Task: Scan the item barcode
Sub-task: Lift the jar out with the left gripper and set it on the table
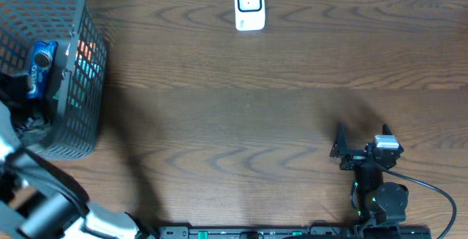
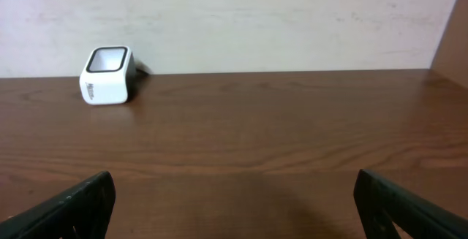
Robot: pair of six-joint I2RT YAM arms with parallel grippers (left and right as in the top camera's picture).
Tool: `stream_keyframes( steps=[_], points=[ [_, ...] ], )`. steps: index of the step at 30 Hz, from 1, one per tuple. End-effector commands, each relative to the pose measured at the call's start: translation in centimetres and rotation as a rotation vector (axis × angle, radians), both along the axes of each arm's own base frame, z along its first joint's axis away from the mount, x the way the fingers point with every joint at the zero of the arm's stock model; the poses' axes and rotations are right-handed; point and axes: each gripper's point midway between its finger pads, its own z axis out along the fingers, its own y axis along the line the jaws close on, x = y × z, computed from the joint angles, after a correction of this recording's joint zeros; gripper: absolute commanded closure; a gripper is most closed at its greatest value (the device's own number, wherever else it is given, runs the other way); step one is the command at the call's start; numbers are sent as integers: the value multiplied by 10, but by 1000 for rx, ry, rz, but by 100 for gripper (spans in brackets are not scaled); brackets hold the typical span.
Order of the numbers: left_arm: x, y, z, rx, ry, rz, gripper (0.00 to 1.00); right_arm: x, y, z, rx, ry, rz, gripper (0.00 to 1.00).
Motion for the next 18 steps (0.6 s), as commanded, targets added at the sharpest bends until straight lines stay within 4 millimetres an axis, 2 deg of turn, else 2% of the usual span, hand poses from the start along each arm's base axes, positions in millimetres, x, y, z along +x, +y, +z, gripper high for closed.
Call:
stream_keyframes(
  steps=[1, 2, 6, 11, 15, 17, 18],
  points=[
    [2, 4, 64, 112, -137, 64, 34, 0, -1, -1, -8, 1, -2, 1],
    [3, 2, 93, 149, -221, 104, 34, 0, -1, -1, -8, 1, -2, 1],
    [18, -42, 161, 127, -472, -16, 34, 0, -1, -1, -8, 1, -2, 1],
    [34, -122, 254, 109, -809, -230, 34, 0, -1, -1, -8, 1, -2, 1],
    [39, -184, 313, 60, -1026, -334, 34, 0, -1, -1, -8, 1, -2, 1],
    [43, -221, 330, -20, -1096, -388, 34, 0, -1, -1, -8, 1, -2, 1],
    [45, -234, 332, -50, -1105, -413, 34, 0, -1, -1, -8, 1, -2, 1]
  ],
)
